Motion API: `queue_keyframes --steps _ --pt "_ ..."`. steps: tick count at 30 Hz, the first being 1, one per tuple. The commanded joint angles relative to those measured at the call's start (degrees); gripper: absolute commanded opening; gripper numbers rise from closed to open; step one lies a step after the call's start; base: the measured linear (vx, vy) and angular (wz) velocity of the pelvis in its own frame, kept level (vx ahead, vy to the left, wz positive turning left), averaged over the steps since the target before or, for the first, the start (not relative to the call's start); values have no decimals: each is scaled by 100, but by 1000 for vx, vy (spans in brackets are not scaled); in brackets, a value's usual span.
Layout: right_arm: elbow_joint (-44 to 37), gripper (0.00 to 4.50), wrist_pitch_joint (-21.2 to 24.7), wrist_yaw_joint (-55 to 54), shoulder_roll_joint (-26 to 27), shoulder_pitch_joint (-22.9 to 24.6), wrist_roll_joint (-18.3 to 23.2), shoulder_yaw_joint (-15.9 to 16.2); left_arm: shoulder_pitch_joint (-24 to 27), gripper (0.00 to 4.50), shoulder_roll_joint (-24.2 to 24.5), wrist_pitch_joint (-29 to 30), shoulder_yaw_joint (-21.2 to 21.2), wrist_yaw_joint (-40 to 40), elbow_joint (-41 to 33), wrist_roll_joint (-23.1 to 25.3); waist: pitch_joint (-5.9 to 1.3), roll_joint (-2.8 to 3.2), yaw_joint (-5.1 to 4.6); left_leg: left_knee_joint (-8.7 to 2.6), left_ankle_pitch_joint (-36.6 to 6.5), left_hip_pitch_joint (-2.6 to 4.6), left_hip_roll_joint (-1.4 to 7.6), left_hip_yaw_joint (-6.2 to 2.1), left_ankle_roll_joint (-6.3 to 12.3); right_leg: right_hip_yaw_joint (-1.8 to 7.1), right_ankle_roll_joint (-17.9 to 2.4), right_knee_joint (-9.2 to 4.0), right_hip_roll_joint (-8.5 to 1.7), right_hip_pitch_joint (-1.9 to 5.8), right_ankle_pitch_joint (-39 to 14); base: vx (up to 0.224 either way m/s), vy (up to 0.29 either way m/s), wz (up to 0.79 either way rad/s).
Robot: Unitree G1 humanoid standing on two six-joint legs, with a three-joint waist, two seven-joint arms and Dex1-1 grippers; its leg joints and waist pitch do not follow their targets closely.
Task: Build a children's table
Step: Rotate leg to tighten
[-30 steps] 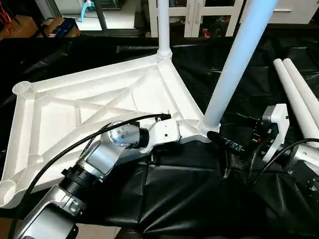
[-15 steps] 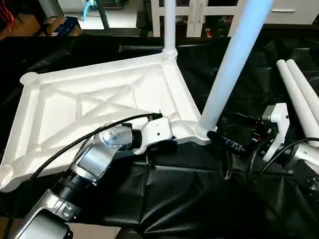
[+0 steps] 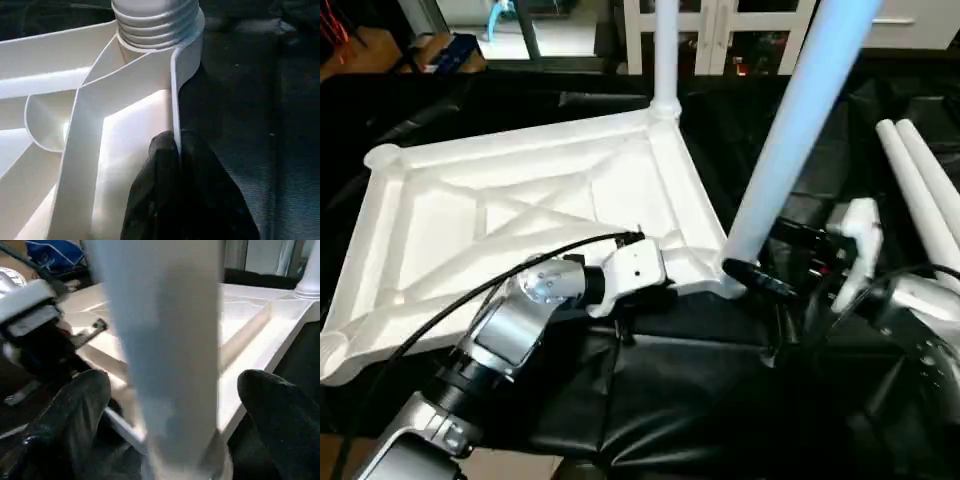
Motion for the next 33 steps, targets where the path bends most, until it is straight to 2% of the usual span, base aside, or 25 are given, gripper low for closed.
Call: queue_keyframes --steps 1,4,5,11,14,18,19,24,29,30,32,33 --pt "179 424 -47 70 8 -151 -133 131 197 0 -37 47 -318 -164 32 8 -468 -142 -17 -511 -743 299 639 -342 649 87 -1304 -196 -178 218 -581 0 0 0" --pt "376 406 -46 201 -30 -281 -233 240 204 0 -50 79 -315 -163 4 24 -477 -154 -12 -488 -560 280 635 -338 727 91 -1341 -171 -195 235 -440 0 0 0" --pt "398 387 -37 220 -36 -294 -244 253 211 0 -52 94 -310 -156 -10 27 -489 -178 -5 -477 -486 280 641 -336 775 93 -1343 -162 -200 245 -383 0 0 0" --pt "484 341 18 460 -142 -302 -310 360 243 0 -21 123 -287 -143 -43 48 -491 -172 13 -452 -319 264 641 -340 938 87 -1355 -151 -203 247 -386 0 0 0" --pt "491 314 21 501 -169 -285 -311 350 247 0 -6 116 -286 -147 -32 60 -480 -148 17 -463 -402 264 648 -348 908 86 -1337 -163 -200 244 -501 0 0 0" --pt "478 281 39 571 -208 -253 -318 306 251 0 18 113 -292 -161 -24 85 -483 -151 14 -467 -425 275 649 -347 877 86 -1350 -162 -192 242 -454 0 0 0" --pt "468 274 47 543 -191 -245 -296 284 254 0 31 114 -294 -172 -30 88 -483 -129 20 -465 -405 279 648 -350 875 85 -1354 -157 -192 238 -428 0 0 0" --pt "481 236 48 324 -77 -223 -318 235 260 0 50 122 -295 -187 -41 95 -484 -140 15 -461 -392 266 644 -344 887 85 -1381 -157 -197 246 -374 0 0 0" --pt "538 211 167 -149 262 -210 -458 281 282 0 -35 346 -313 -108 -132 96 -458 -135 -18 -508 -705 261 646 -348 722 85 -1337 -197 -193 233 -731 0 0 0" --pt "572 211 213 -361 398 -194 -575 378 293 0 -123 519 -331 -45 -219 84 -454 -159 -32 -520 -769 254 650 -354 689 88 -1323 -202 -197 243 -794 0 0 0" --pt "600 210 236 -488 481 -195 -628 415 297 0 -180 626 -337 -11 -270 65 -416 -139 -64 -561 -1151 257 649 -363 513 97 -1218 -259 -198 223 -1235 0 0 0" --pt "757 209 313 -985 819 -267 -771 458 258 0 -400 906 -369 122 -381 32 -400 -135 -79 -591 -1396 277 655 -364 372 106 -1159 -284 -195 204 -1510 0 0 0"
